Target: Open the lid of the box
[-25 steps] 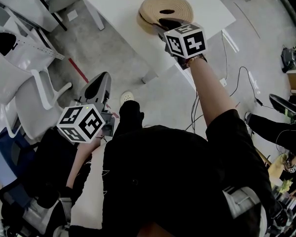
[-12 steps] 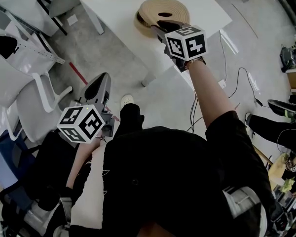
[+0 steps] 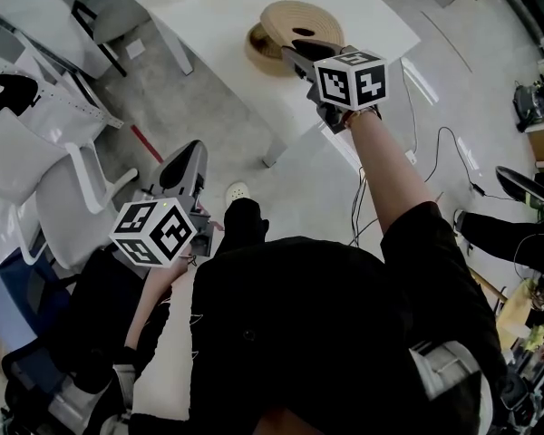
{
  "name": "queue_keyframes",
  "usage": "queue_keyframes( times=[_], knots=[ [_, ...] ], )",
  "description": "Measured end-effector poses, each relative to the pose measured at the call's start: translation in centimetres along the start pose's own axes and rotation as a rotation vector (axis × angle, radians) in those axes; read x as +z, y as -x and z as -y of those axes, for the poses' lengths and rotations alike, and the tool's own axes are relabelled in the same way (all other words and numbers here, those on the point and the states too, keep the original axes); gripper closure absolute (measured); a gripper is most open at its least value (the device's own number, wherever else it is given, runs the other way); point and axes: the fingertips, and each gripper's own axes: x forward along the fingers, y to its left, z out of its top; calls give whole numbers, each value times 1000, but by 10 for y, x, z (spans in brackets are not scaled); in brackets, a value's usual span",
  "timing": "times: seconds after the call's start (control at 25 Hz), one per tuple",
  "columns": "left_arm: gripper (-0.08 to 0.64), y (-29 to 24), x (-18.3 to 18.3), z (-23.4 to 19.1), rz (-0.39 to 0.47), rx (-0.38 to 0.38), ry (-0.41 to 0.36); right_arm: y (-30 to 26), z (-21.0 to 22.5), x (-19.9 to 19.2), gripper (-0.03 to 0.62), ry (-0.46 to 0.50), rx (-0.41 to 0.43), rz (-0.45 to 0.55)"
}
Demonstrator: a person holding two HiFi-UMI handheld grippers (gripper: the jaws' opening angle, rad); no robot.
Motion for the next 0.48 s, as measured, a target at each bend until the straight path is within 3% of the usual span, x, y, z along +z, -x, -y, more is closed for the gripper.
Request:
queue_keyframes(
  times=[0.48],
  knots=[
    [549, 18, 4, 0, 31, 0, 2, 17, 4, 16, 492, -82, -2, 76]
  ],
)
